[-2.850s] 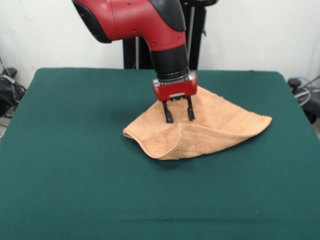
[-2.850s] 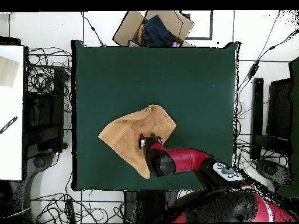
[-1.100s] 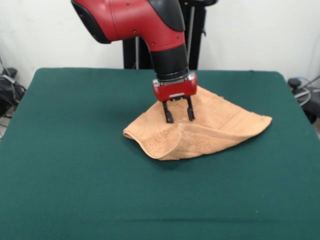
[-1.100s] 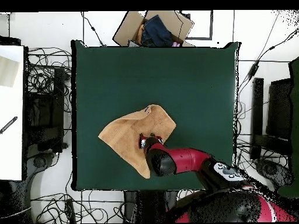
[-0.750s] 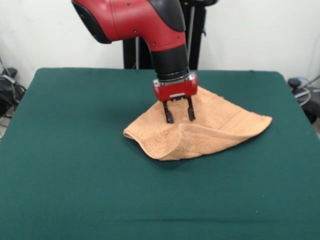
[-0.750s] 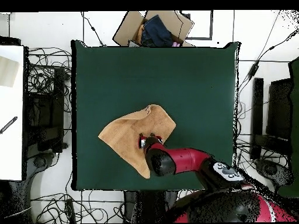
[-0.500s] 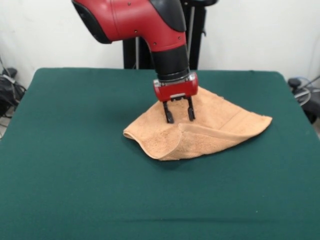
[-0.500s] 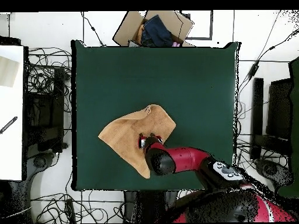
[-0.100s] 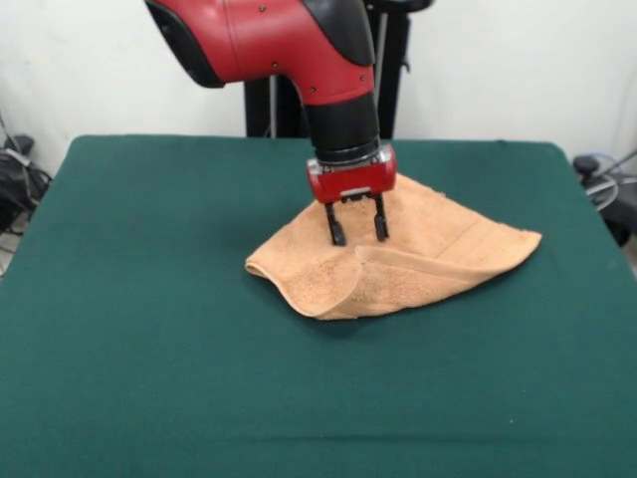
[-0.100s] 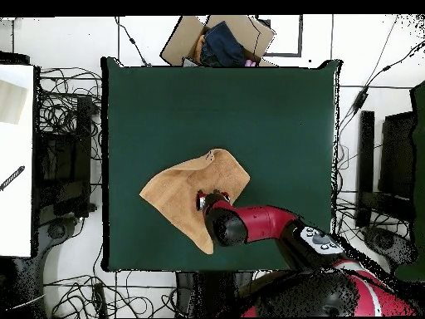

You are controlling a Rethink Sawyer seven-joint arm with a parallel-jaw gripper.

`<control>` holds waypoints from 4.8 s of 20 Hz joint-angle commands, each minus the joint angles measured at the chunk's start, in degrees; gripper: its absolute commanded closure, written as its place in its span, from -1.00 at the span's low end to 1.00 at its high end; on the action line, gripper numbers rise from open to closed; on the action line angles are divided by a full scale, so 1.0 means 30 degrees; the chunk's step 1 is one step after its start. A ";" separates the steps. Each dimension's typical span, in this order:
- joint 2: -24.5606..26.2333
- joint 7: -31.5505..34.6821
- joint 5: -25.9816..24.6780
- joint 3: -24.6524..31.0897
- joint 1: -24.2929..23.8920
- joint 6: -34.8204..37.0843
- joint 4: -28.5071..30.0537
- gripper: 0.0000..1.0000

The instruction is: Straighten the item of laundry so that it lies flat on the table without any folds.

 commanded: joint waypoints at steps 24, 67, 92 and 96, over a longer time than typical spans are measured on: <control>0.1948 0.2364 0.1257 0.2134 0.1838 -0.0096 -0.4063 -1.00; 0.1561 0.2401 0.0743 -0.2673 0.3931 -0.2045 -0.2153 -1.00; -0.7599 0.1386 0.5401 -0.0126 0.4378 0.7790 0.0724 -1.00; -0.6483 0.1516 0.4976 -0.0004 0.3910 0.6300 0.0844 -1.00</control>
